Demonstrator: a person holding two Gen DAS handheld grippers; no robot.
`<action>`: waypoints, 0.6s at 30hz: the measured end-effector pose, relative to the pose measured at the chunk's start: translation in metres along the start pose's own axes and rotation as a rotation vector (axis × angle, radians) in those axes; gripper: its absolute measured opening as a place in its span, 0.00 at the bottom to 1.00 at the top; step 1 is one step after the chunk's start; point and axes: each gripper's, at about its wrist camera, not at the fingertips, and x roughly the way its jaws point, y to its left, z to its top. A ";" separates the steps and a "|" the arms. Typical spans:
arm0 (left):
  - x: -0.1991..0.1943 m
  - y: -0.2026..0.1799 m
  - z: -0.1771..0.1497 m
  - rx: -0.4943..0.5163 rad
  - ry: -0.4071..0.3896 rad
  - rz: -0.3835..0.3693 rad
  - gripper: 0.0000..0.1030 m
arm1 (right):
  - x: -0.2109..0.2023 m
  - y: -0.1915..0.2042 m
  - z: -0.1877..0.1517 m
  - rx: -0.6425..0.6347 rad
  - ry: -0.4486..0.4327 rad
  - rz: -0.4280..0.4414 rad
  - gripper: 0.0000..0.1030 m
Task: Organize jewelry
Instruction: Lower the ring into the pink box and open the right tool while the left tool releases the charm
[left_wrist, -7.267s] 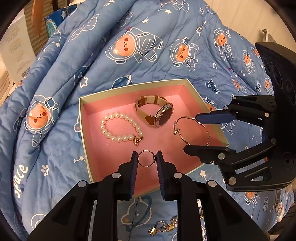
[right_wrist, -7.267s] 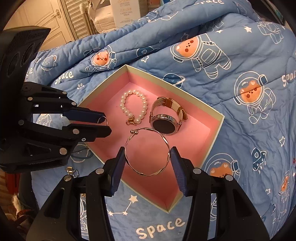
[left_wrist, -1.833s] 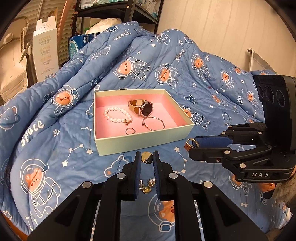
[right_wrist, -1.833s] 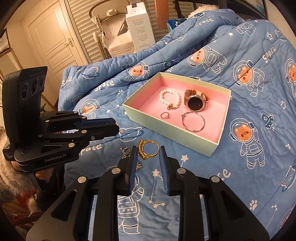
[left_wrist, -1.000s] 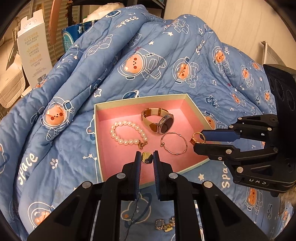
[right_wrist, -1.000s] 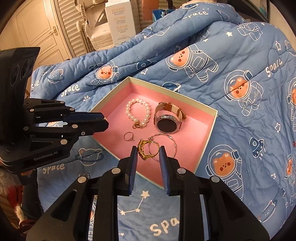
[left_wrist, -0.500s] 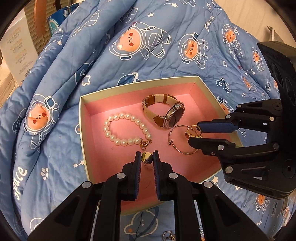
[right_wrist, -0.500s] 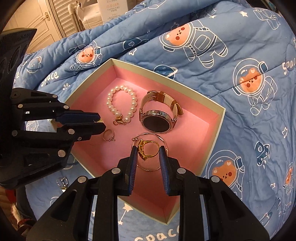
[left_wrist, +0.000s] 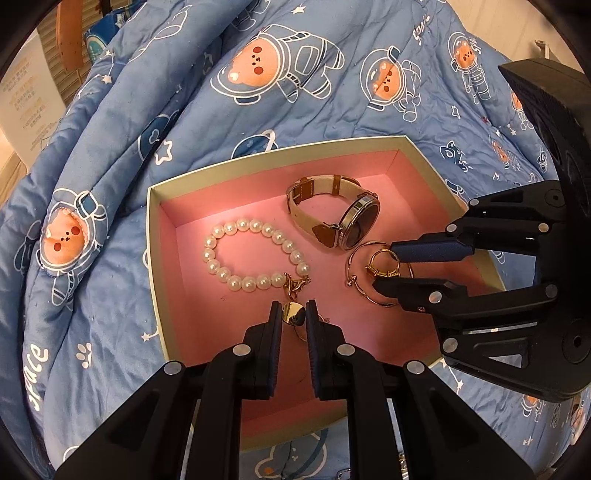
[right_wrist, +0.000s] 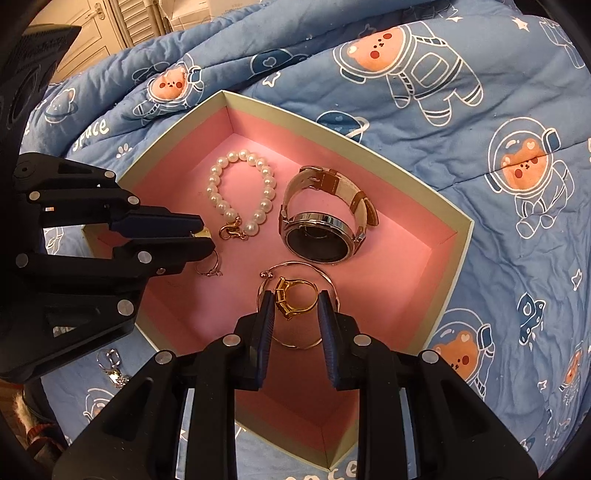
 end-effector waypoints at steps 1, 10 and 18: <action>0.001 -0.001 0.001 0.002 0.002 0.002 0.12 | 0.001 -0.001 0.001 0.004 0.000 0.001 0.24; 0.000 -0.003 0.002 -0.004 -0.015 0.018 0.16 | 0.003 0.001 0.003 -0.011 -0.002 -0.001 0.32; -0.035 0.015 0.001 -0.049 -0.116 0.015 0.46 | -0.011 0.006 -0.001 -0.041 -0.055 -0.016 0.49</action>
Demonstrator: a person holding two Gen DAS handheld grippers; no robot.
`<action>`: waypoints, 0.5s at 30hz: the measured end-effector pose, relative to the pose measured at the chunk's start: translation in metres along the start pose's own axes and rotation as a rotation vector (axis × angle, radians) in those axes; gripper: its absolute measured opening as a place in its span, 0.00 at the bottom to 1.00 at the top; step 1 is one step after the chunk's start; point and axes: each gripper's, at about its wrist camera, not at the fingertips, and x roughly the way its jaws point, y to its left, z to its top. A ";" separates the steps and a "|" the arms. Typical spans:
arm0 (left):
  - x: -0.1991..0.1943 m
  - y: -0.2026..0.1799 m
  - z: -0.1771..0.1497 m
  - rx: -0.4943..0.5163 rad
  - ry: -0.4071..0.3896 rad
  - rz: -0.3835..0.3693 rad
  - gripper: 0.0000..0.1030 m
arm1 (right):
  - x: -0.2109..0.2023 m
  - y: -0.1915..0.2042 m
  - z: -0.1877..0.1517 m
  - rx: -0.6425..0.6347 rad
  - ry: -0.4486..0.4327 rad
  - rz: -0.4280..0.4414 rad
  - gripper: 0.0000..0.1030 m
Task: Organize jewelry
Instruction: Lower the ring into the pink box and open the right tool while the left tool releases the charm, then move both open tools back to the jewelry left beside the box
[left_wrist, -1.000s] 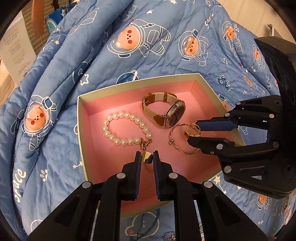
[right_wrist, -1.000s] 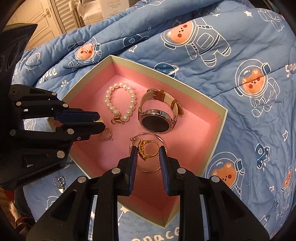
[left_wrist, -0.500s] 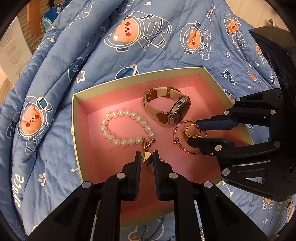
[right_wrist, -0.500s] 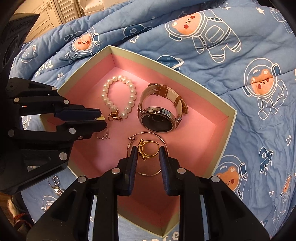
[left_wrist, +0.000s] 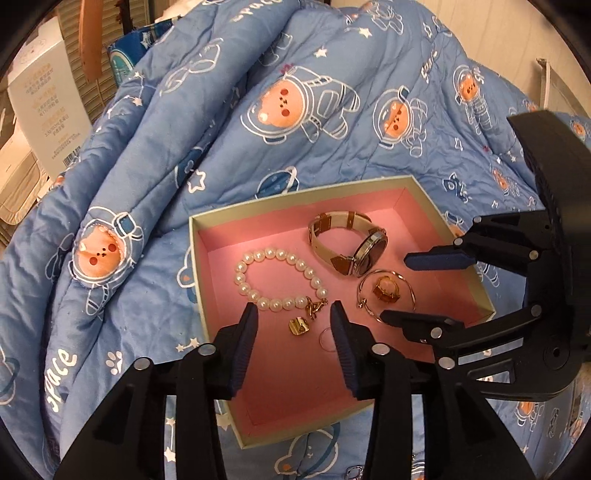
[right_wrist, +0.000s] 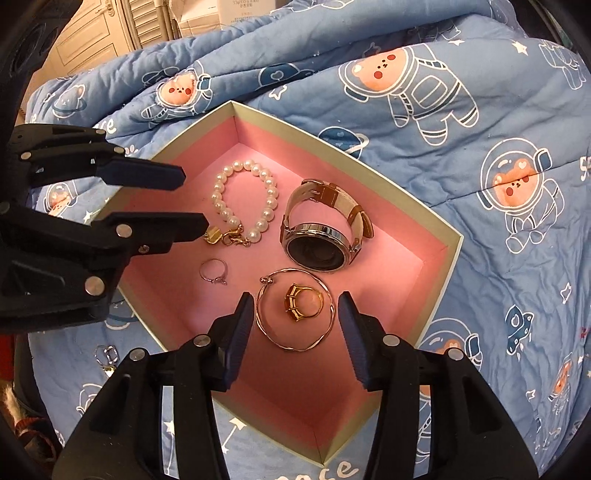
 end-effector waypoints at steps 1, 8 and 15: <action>-0.007 0.003 0.000 -0.018 -0.023 0.001 0.56 | -0.004 0.000 -0.001 0.001 -0.014 -0.002 0.51; -0.041 0.020 -0.027 -0.128 -0.120 0.003 0.85 | -0.037 -0.003 -0.021 0.064 -0.110 -0.005 0.69; -0.055 0.025 -0.084 -0.207 -0.152 -0.045 0.89 | -0.064 0.005 -0.057 0.130 -0.193 0.026 0.71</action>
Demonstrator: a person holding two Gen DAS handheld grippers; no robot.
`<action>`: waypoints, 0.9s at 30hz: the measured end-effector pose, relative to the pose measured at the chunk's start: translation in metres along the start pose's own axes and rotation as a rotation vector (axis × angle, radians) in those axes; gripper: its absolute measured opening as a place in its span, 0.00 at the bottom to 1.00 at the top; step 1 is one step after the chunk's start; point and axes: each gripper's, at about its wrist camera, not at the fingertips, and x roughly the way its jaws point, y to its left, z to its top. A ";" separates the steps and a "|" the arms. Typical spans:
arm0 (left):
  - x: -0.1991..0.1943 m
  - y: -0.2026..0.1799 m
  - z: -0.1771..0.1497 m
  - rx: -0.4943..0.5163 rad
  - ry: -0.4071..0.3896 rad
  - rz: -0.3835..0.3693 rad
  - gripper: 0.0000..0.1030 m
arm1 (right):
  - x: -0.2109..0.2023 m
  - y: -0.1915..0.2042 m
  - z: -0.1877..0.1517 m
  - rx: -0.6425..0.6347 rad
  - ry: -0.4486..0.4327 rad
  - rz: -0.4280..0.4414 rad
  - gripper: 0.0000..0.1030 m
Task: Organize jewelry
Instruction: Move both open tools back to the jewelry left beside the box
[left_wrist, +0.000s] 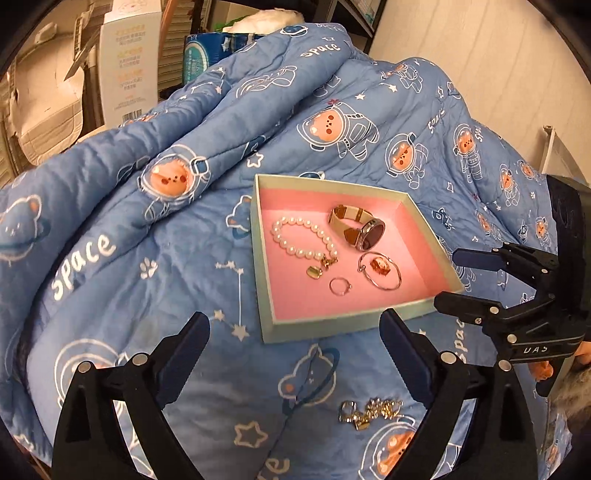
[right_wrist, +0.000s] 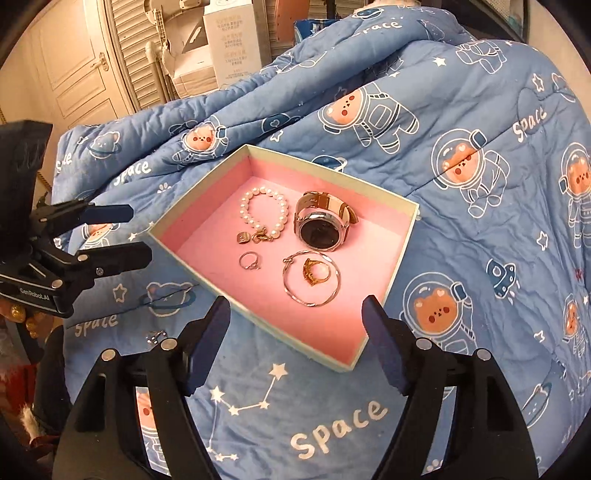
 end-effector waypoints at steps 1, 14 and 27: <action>-0.002 0.001 -0.006 -0.012 -0.006 -0.003 0.90 | -0.003 0.003 -0.005 0.002 -0.006 0.006 0.71; -0.012 -0.011 -0.078 0.032 0.003 0.063 0.91 | 0.002 0.050 -0.068 -0.028 0.003 0.063 0.71; -0.018 -0.023 -0.103 0.021 -0.018 0.116 0.91 | 0.020 0.080 -0.090 -0.080 0.019 0.093 0.48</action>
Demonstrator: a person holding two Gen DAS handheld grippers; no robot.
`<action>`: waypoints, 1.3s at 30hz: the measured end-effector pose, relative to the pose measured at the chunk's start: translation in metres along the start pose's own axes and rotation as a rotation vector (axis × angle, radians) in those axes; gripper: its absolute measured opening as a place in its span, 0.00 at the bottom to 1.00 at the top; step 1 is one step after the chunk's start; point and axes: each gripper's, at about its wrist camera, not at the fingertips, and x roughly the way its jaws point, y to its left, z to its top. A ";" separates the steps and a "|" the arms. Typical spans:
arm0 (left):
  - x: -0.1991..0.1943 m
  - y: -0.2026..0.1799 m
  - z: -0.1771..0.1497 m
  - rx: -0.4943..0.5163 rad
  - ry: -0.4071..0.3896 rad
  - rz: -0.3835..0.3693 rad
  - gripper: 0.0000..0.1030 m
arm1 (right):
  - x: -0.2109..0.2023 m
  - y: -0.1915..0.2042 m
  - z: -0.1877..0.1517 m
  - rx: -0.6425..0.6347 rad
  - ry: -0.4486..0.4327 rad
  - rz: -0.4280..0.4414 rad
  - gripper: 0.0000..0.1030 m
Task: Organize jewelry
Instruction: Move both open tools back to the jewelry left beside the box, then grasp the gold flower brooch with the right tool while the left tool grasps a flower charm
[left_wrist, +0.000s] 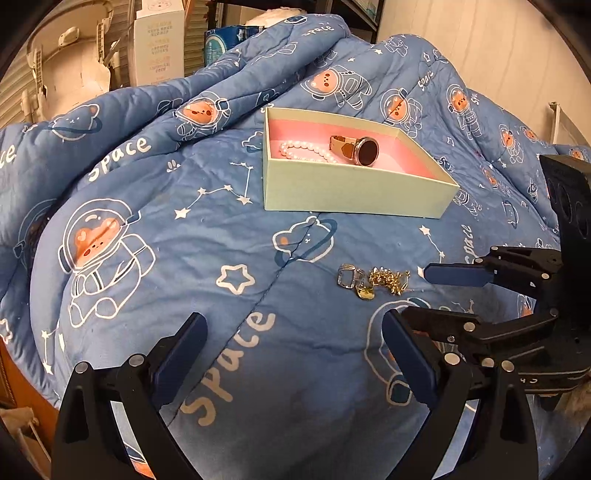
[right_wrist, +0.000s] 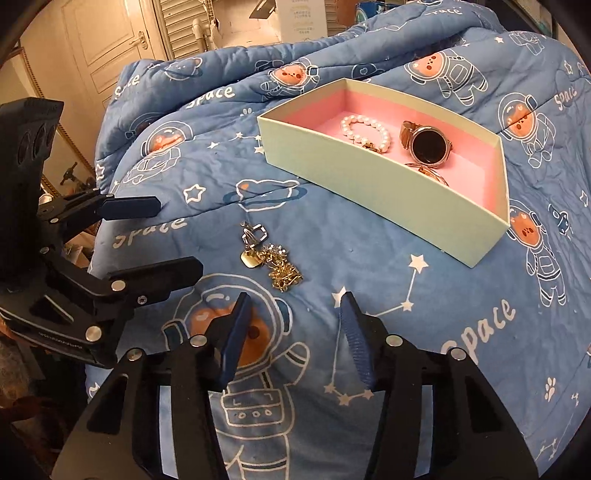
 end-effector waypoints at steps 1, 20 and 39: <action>0.000 0.001 -0.001 -0.006 -0.001 0.001 0.91 | 0.001 0.000 0.001 0.004 -0.001 0.000 0.47; -0.002 -0.007 -0.004 0.001 -0.016 -0.014 0.83 | 0.004 -0.005 0.003 0.082 -0.021 0.013 0.20; 0.000 -0.038 0.002 0.062 -0.021 -0.138 0.43 | -0.012 -0.022 -0.010 0.147 -0.036 0.002 0.20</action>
